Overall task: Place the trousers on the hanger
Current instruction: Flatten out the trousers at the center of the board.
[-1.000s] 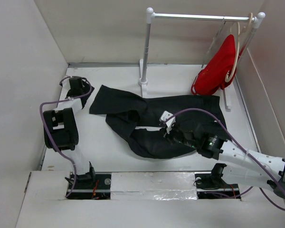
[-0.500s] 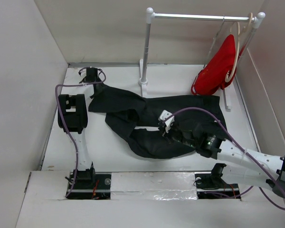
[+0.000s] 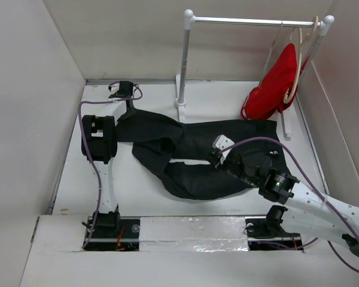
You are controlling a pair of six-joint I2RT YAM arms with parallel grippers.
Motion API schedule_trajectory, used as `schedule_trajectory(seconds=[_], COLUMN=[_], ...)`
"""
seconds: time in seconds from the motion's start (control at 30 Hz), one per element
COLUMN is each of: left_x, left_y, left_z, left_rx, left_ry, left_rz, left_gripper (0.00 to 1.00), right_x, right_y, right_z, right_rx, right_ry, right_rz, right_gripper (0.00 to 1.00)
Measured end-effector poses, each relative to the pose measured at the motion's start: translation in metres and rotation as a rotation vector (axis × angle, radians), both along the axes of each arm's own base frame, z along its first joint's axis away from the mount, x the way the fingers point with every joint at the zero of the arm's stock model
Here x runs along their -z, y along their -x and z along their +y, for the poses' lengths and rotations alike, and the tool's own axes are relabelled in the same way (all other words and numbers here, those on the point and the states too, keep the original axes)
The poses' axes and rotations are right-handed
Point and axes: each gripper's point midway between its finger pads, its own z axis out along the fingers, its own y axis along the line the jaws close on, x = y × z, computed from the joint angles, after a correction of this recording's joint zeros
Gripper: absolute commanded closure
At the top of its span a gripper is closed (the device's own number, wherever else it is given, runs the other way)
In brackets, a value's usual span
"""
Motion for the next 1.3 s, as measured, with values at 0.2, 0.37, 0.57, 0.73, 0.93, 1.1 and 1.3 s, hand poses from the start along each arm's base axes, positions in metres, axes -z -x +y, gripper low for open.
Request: schedule_trajectory(seconds=[0.2, 0.37, 0.57, 0.73, 0.93, 1.1, 1.3], left_x=[0.0, -0.004, -0.048, -0.133, -0.195, -0.187, -0.153], left_y=[0.009, 0.016, 0.014, -0.008, 0.002, 0.003, 0.004], left_z=[0.006, 0.031, 0.097, 0.126, 0.133, 0.132, 0.095], left_rx=[0.002, -0.052, -0.193, -0.283, -0.305, -0.278, -0.195], left_ry=[-0.11, -0.138, -0.147, -0.199, -0.263, -0.276, -0.239], left_rz=[0.053, 0.074, -0.012, -0.216, -0.349, -0.331, -0.277], left_gripper=[1.0, 1.0, 1.0, 1.0, 0.73, 0.3, 0.4], right_x=[-0.012, -0.024, -0.005, 0.026, 0.034, 0.039, 0.046], right_y=[-0.003, 0.0, -0.001, -0.003, -0.012, -0.02, -0.02], right_z=[-0.012, -0.025, -0.03, -0.026, -0.036, -0.036, -0.024], right_rx=[0.025, 0.05, 0.068, 0.077, 0.151, 0.172, 0.127], right_ry=[-0.024, -0.058, -0.052, 0.007, 0.0, -0.004, 0.003], right_rz=[-0.029, -0.053, -0.019, 0.048, 0.073, 0.083, 0.099], right_gripper=[0.72, 0.72, 0.72, 0.69, 0.48, 0.41, 1.0])
